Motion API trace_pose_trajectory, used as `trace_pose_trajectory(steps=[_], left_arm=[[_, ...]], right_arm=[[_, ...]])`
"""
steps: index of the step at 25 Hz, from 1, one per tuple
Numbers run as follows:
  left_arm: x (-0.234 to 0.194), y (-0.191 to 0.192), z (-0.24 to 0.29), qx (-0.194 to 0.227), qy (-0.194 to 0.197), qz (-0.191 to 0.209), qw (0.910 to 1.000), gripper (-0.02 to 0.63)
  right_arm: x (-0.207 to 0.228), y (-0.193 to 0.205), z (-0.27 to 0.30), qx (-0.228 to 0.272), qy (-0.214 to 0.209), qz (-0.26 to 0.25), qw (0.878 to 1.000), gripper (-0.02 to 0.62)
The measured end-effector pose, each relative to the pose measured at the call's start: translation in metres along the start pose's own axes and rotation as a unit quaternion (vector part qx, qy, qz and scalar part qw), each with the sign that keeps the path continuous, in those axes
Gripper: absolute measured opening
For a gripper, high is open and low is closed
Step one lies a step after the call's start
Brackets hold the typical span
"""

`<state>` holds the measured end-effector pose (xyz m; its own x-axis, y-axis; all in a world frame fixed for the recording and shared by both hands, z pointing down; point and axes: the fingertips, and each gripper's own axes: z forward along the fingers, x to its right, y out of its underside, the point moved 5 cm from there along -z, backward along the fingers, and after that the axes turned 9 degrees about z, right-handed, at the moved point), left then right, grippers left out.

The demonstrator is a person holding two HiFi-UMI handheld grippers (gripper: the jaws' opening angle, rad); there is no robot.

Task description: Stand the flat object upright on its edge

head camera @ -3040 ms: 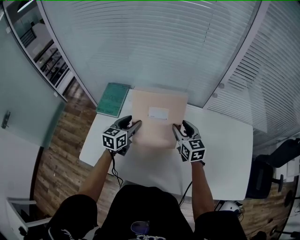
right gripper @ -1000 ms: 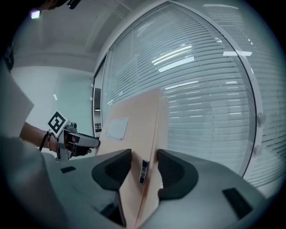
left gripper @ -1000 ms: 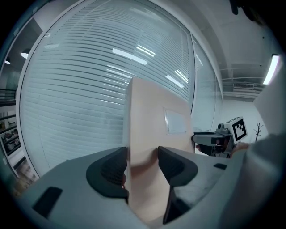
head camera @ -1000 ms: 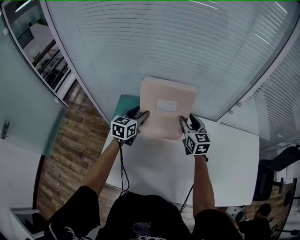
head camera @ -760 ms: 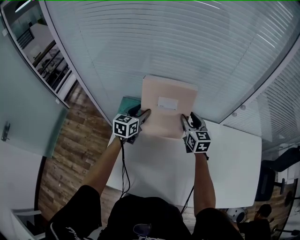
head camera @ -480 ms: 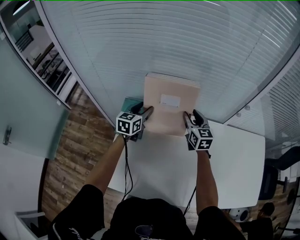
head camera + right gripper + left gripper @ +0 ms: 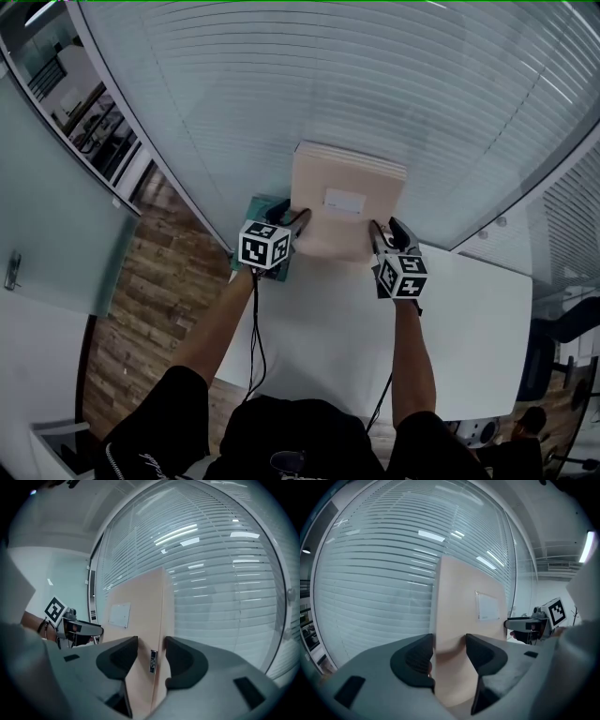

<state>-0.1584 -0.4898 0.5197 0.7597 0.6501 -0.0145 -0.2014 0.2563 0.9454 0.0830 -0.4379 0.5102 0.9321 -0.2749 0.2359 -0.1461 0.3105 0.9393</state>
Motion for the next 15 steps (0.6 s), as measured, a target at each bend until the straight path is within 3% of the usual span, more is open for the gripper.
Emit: trace_pose_trajectory(steps=[15], left_arm=[[-0.008,0.004,0.03,-0.012,0.005,0.014,0.9998,0.236]], right_arm=[[0.017,0.0,0.019,0.002,0.013,0.005,1.0,0.199]])
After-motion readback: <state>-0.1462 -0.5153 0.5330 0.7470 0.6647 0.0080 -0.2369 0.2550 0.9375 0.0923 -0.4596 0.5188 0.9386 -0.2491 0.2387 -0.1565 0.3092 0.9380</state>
